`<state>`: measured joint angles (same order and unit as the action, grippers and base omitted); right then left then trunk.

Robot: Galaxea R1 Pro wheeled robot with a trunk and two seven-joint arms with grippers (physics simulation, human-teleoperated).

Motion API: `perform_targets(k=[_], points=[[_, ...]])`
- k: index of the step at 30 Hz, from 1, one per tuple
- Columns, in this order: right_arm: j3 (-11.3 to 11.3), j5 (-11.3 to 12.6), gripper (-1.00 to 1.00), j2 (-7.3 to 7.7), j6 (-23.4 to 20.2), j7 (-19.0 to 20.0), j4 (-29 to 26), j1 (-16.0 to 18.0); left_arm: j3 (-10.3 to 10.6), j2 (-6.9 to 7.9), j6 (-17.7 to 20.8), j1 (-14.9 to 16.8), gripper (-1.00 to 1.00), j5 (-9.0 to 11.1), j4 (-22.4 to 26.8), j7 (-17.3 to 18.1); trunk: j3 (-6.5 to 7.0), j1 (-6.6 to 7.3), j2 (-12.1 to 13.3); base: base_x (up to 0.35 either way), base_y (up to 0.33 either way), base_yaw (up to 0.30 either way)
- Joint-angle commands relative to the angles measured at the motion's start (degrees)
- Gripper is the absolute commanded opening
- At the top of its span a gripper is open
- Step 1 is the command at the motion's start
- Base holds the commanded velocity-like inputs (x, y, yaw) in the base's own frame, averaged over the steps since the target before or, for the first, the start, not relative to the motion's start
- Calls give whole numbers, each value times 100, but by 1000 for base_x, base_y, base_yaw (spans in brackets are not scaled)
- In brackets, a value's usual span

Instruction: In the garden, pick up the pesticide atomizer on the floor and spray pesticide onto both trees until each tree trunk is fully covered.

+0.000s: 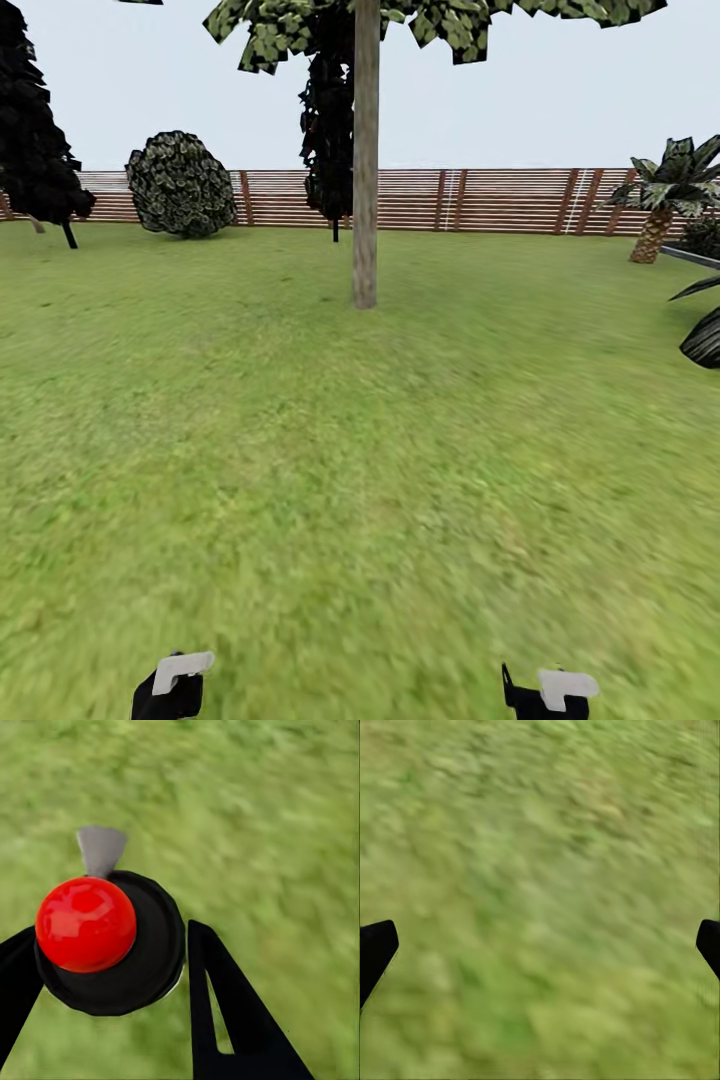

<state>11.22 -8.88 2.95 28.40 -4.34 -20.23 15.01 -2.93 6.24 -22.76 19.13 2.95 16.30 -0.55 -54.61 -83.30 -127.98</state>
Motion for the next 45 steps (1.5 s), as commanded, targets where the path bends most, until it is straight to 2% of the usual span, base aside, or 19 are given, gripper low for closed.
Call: perform_targets(k=[1,45], points=[[24,-61,100,-2,16,-23,6,5,2,0,-18,3,-100,30,-4,3,-5,-2,-2,337,0,0],[24,-61,100,-3,16,-23,1,6,3,0,-18,3,-100,30,-4,3,-5,-2,-2,337,0,0]])
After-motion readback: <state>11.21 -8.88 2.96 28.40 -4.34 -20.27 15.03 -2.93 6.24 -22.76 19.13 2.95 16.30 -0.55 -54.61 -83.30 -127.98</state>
